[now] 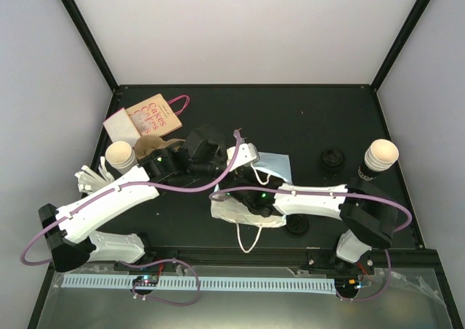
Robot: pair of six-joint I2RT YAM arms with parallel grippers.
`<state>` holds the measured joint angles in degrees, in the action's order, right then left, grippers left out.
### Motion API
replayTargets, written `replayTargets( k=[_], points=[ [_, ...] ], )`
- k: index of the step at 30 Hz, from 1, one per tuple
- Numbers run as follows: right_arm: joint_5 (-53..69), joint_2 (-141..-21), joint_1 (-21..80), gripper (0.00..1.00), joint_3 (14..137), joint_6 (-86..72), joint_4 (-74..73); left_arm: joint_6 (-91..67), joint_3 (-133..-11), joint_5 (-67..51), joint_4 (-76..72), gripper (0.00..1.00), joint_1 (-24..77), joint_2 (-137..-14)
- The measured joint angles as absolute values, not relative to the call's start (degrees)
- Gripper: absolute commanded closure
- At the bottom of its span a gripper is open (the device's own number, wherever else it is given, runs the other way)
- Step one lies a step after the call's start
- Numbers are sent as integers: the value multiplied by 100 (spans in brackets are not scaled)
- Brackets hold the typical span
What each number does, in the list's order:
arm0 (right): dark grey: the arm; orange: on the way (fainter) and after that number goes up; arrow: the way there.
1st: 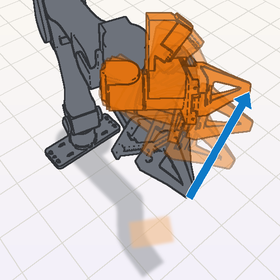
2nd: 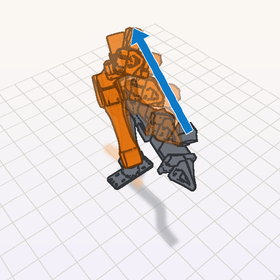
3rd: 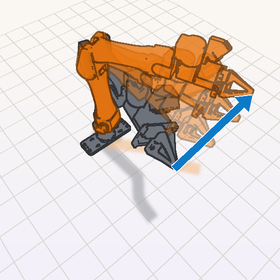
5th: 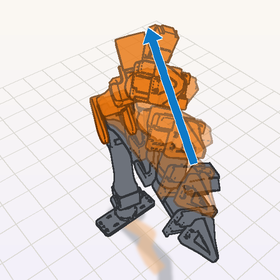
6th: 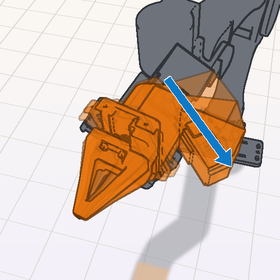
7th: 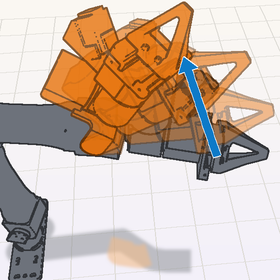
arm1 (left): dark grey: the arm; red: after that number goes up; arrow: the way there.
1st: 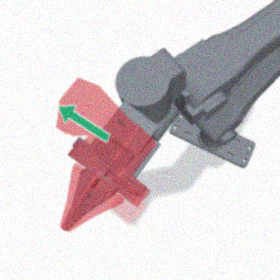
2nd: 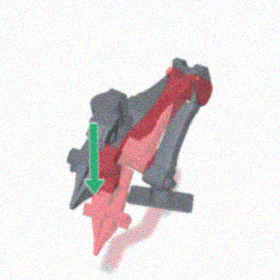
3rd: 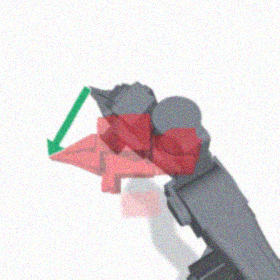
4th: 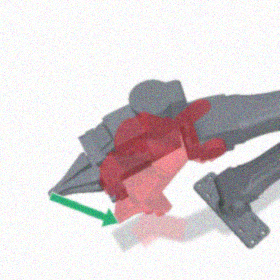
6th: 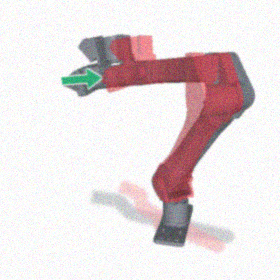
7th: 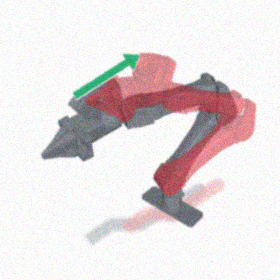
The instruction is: Pack the takeout coffee
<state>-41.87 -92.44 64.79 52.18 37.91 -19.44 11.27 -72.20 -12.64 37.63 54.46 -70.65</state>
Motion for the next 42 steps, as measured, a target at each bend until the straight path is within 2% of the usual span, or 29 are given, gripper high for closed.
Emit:
replayTargets(
  k=[7,20,30,42],
  points=[
    [-4047,-9102,6447,99,5225,3695,-2248,1107,-7220,-1264,3658,98,5446,-7065],
    [-2915,-8576,6436,99,5485,3468,-3336,1094,-7266,-917,3723,98,5384,-7100],
    [-3562,-8517,6370,99,5492,3548,-2928,1151,-7266,-720,3826,98,5345,-7140],
    [-3859,-9312,6272,99,5483,3924,-1977,1240,-7266,-574,3940,98,5264,-7116]
  ],
)
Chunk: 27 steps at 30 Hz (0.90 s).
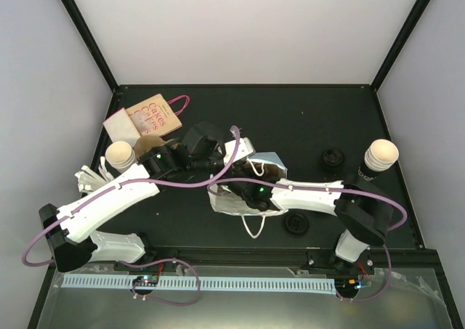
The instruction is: Pack the takeout coffee
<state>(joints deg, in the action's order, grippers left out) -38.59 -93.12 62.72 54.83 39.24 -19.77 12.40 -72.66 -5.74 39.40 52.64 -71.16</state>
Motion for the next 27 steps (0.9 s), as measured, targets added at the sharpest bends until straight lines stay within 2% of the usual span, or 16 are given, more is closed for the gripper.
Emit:
replayTargets(
  k=[18,27],
  points=[
    [-3944,-9769,6167,99,5492,3999,-1374,1170,-7266,-928,3896,98,5312,-7100],
    [-3857,-9190,6219,99,5489,3730,-2176,847,-7559,-829,3848,98,5315,-7172]
  ],
)
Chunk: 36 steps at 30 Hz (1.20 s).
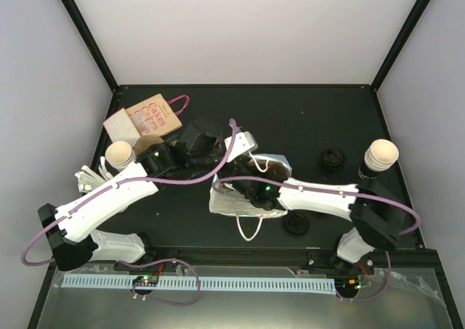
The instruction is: Pack the takeout coffee
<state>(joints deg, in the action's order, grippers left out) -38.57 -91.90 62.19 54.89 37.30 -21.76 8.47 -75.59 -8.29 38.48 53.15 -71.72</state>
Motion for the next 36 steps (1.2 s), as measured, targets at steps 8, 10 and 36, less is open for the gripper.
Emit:
replayTargets(
  k=[8,10,36],
  points=[
    [-3262,-7450,6252,99,5522,3603,-2609,657,-7935,-980,4254,98,4901,-7712],
    [-3039,-7183,6267,99,5522,3629,-2709,613,-8180,-1079,4359,99,4788,-7894],
    [-3575,-5680,4998,91,7140,1166,-2110,-1059,-9476,-2877,4375,98,2764,-9362]
  ],
)
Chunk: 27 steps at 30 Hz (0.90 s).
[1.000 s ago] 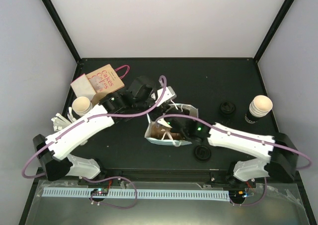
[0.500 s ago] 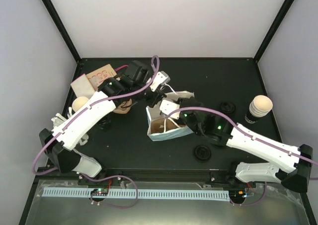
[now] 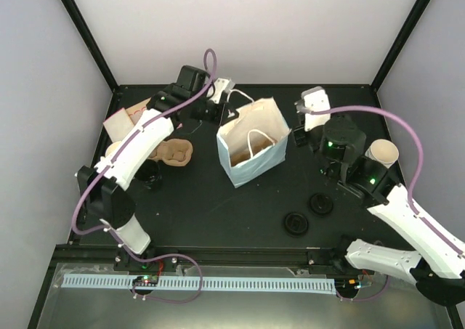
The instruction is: Pack the takeout coffee
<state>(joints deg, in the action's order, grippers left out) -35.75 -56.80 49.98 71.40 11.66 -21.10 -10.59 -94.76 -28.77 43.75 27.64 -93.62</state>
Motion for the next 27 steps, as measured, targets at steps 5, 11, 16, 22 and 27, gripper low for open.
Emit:
replayTargets(
  k=[5,11,16,22,27],
  points=[
    [-3688,-5704,4471,89,7354,38,-2939,-1374,-10031,-3011,4091,98,2536,-9972],
    [-3597,-5655,4309,73,6921,-921,-3627,-1599,-10506,-3052,3911,93,2436,-10447],
    [-3439,-5290,4303,51,6171,-1278,-3732,-1695,-10575,-3083,3892,71,2432,-10488],
    [-3271,-4895,4300,14,5677,-1573,-3778,-1708,-10591,-3087,3894,48,2408,-10481],
    [-3116,-4993,4300,0,5583,-1782,-3841,-1682,-10589,-3083,3900,28,2401,-10280]
  ],
)
